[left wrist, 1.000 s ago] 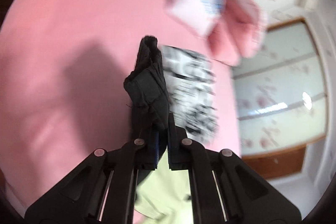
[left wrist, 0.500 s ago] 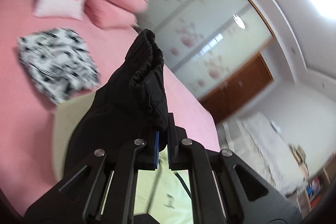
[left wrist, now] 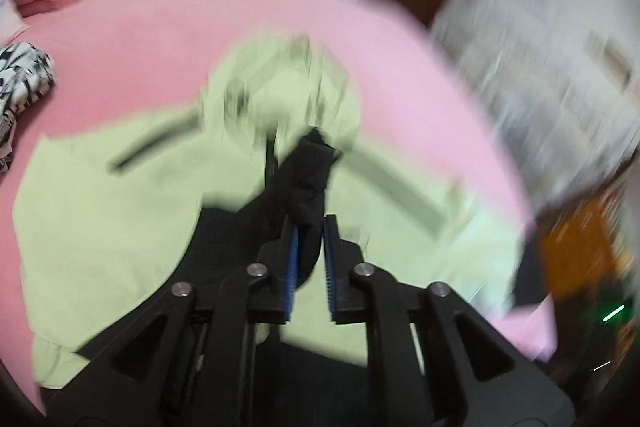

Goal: Fold large clothes
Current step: 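Lift the black cuff with the left tool and lay it across the jacket body, then lower the cuff onto the jacket front and open the left tool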

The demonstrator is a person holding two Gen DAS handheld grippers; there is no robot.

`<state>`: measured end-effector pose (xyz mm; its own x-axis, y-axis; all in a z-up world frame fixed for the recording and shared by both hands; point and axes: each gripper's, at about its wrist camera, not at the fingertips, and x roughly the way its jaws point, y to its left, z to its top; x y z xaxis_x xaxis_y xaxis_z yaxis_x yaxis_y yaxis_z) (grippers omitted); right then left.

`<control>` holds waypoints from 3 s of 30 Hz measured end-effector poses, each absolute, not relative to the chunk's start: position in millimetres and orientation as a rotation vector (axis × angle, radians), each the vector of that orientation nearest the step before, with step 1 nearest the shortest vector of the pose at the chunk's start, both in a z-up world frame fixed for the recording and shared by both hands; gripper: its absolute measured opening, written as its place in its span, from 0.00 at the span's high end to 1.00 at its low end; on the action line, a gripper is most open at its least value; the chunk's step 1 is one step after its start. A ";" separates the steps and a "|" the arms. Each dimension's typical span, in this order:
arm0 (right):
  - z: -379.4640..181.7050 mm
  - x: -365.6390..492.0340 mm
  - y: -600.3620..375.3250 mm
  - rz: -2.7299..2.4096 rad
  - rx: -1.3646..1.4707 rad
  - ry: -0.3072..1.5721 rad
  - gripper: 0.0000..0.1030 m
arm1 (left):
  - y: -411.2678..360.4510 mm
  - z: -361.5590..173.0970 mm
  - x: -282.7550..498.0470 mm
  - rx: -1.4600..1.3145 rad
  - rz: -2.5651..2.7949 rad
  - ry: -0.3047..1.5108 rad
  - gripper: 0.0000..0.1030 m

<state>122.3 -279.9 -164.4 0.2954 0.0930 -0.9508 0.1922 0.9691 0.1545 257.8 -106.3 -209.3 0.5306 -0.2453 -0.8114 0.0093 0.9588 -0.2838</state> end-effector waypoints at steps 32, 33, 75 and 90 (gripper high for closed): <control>-207.3 205.3 -240.2 -0.022 0.471 1.197 0.75 | 195.5 -306.3 220.9 -0.533 0.366 1.286 0.44; -195.8 206.2 -245.8 -0.054 0.444 1.156 0.75 | 190.8 -305.1 222.7 -0.526 0.358 1.290 0.44; -288.2 185.4 -116.1 0.325 0.289 1.380 0.99 | 49.6 -342.3 270.4 -0.295 -0.039 1.482 1.00; -257.8 196.7 -255.9 -0.173 0.001 1.214 1.00 | 189.2 -323.0 238.1 -0.505 0.234 1.325 1.00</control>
